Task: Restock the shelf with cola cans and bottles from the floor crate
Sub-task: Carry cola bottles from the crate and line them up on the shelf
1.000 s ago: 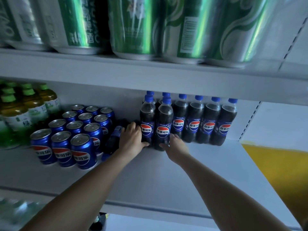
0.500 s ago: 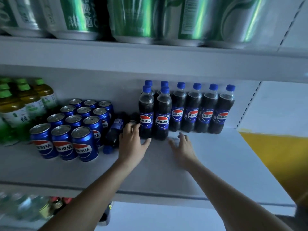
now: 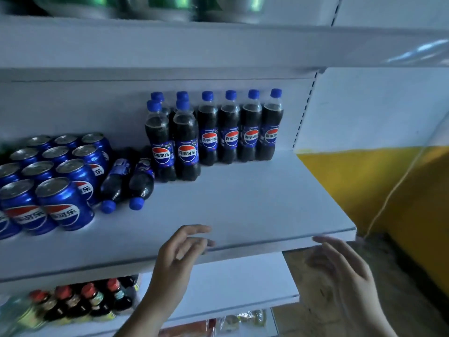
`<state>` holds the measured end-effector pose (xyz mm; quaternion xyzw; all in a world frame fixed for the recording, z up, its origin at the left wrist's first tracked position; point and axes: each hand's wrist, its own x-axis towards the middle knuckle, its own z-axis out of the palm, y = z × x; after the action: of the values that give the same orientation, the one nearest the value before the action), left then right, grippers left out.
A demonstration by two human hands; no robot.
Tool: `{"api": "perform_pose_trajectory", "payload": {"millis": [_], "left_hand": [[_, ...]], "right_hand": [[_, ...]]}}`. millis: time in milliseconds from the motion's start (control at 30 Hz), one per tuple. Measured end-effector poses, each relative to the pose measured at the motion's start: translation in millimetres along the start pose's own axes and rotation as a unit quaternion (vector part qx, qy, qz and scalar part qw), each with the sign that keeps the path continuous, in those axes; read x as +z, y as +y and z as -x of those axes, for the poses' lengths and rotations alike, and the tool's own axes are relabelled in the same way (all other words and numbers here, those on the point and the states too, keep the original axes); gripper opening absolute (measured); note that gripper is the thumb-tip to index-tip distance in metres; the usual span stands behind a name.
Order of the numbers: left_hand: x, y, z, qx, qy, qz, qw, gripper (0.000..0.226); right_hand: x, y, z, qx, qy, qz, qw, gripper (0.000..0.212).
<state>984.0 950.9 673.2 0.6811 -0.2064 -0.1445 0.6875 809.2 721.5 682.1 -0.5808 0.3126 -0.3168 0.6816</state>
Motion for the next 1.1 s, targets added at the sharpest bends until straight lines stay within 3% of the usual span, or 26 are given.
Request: {"api": "perform_pose_trajectory", "payload": {"millis": [167, 400, 533, 767, 867, 900, 967, 1100], "left_hand": [[35, -5, 47, -0.131, -0.041, 0.065, 0.988, 0.025], [106, -27, 98, -0.324, -0.051, 0.213, 0.92, 0.023], [167, -39, 131, -0.393, -0.056, 0.235, 0.887, 0.014], [297, -38, 213, -0.459, -0.158, 0.195, 0.852, 0.008], [349, -29, 247, -0.464, -0.215, 0.183, 0.84, 0.009], [365, -25, 258, -0.464, -0.233, 0.179, 0.836, 0.01], [395, -18, 275, -0.46, -0.275, 0.173, 0.827, 0.01], [448, -7, 301, -0.464, -0.367, 0.164, 0.789, 0.039]], "right_hand": [[-56, 45, 43, 0.137, 0.044, -0.098, 0.985, 0.017], [-146, 53, 99, 0.156, 0.077, -0.188, 0.967, 0.018], [-216, 63, 143, 0.191, 0.127, -0.223, 0.948, 0.017], [-363, 66, 242, 0.227, 0.229, -0.292, 0.9, 0.022], [-416, 58, 281, 0.233, 0.287, -0.318, 0.873, 0.065], [-432, 56, 293, 0.224, 0.311, -0.332, 0.862, 0.069], [-462, 57, 316, 0.194, 0.36, -0.368, 0.835, 0.048], [-499, 54, 358, 0.153, 0.407, -0.426, 0.794, 0.043]]}}
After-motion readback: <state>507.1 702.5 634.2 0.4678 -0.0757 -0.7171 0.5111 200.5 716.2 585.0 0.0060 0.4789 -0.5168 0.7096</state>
